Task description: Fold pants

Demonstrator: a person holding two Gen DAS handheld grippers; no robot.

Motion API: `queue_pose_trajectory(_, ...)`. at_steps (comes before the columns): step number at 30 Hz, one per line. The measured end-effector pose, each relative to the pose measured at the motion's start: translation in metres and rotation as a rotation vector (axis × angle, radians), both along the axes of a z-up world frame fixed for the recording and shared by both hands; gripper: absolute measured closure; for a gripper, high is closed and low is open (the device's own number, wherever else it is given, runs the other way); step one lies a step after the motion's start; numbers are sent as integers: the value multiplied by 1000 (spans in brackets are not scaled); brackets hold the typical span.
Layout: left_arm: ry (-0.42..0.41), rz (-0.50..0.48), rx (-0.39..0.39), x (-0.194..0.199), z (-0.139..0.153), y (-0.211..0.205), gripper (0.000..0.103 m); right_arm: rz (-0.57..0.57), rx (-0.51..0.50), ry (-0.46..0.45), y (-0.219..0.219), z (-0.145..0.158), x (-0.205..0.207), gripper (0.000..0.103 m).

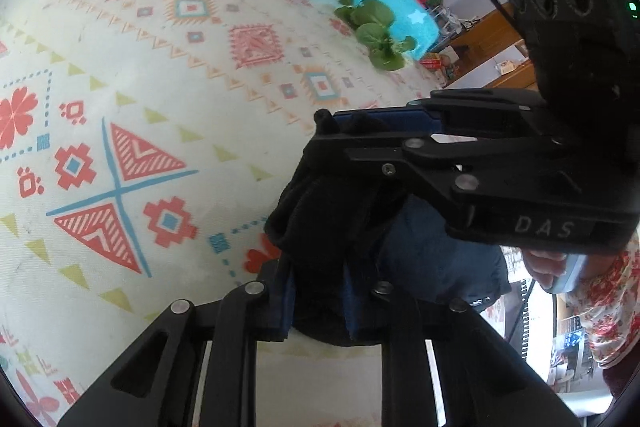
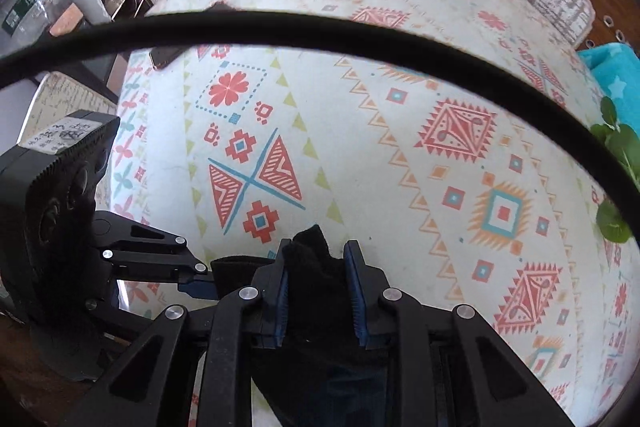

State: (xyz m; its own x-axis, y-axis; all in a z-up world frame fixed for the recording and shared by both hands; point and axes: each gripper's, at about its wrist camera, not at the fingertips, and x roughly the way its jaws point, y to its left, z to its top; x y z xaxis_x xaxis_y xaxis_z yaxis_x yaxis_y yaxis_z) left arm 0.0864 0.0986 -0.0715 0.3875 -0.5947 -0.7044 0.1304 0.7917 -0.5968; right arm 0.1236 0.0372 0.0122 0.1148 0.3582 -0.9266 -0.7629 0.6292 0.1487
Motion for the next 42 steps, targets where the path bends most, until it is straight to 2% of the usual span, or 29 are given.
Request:
queue_pose_trajectory(7, -84, -78, -22, -12, 42, -49, 85, -88, 49, -52, -54, 32, -15, 76)
queue_pose_trajectory(14, -98, -189, -45, -17, 49, -123, 85, -227, 51, -84, -136, 47, -40, 76)
queue_pose_trajectory(20, -85, -297, 10, -21, 27, -205, 84, -382, 9, -66, -221, 24, -56, 75)
queue_pose_trajectory(22, -84, -327, 58, -25, 16, -227, 79, -438, -5, -55, -244, 10, -60, 66)
queue_pose_trajectory(24, -83, -348, 92, -31, 10, -238, 73, -502, -17, -43, -267, -4, -64, 63)
queue_pose_trajectory(26, -83, -368, 98, -39, 10, -243, 69, -574, -6, -25, -289, -12, -69, 54)
queue_pose_trajectory(28, -102, -380, 114, -45, 17, -244, 61, -640, 32, -23, -311, -12, -76, 45)
queue_pose_trajectory(33, -113, -390, 139, -59, 36, -230, 55, -782, 70, -86, -349, 3, -96, 45)
queue_pose_trajectory(37, -121, -363, 187, -59, 40, -213, 54, -906, 96, -139, -374, 19, -114, 44)
queue_pose_trajectory(42, -58, -285, 230, -39, 25, -194, 54, -880, 128, -156, -354, 28, -134, 47)
